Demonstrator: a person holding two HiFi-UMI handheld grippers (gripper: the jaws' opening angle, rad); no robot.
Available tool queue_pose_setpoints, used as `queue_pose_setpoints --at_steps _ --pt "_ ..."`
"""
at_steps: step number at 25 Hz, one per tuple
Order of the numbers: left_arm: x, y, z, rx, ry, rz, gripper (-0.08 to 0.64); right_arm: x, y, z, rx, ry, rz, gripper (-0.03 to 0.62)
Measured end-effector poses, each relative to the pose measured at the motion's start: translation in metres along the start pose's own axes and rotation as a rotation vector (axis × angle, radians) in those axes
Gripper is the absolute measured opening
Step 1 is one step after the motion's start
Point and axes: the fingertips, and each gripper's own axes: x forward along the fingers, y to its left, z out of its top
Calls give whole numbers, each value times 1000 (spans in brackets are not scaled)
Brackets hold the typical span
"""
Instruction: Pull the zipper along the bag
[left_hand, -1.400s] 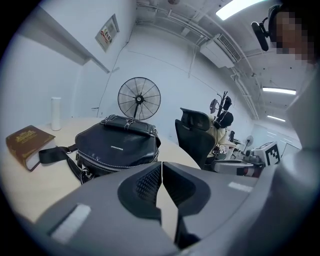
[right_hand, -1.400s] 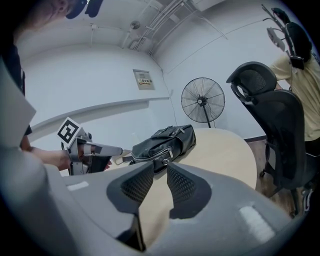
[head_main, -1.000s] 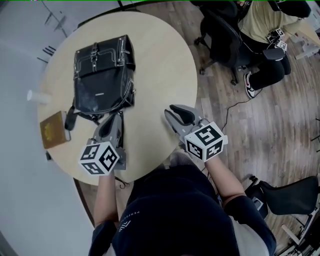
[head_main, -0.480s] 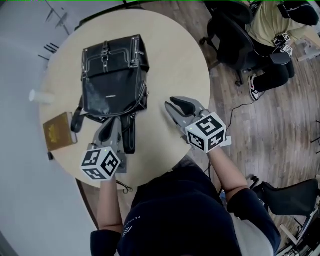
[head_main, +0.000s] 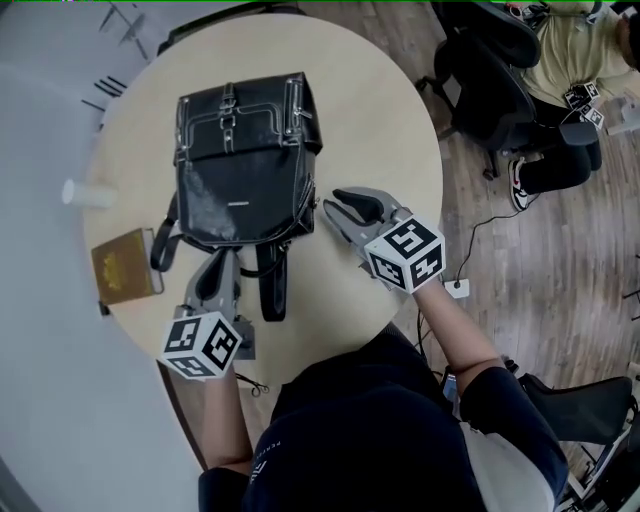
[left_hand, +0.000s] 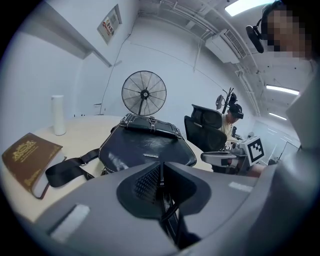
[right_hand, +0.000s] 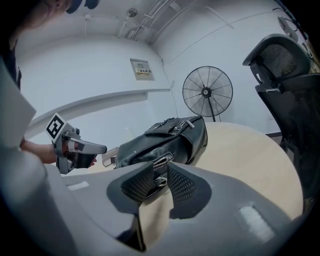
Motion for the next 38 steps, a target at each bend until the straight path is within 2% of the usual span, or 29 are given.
queue_pose_setpoints --at_steps 12,25,33,38 --pt "21 9 11 2 20 -4 34 35 -10 2 -54 37 89 114" --pt "35 16 12 -16 34 -13 29 53 -8 -5 -124 86 301 124" --pt "40 15 10 -18 53 -17 20 59 -8 -13 -104 128 385 118" --pt "40 19 7 -14 53 -11 18 57 -7 -14 -94 136 380 75"
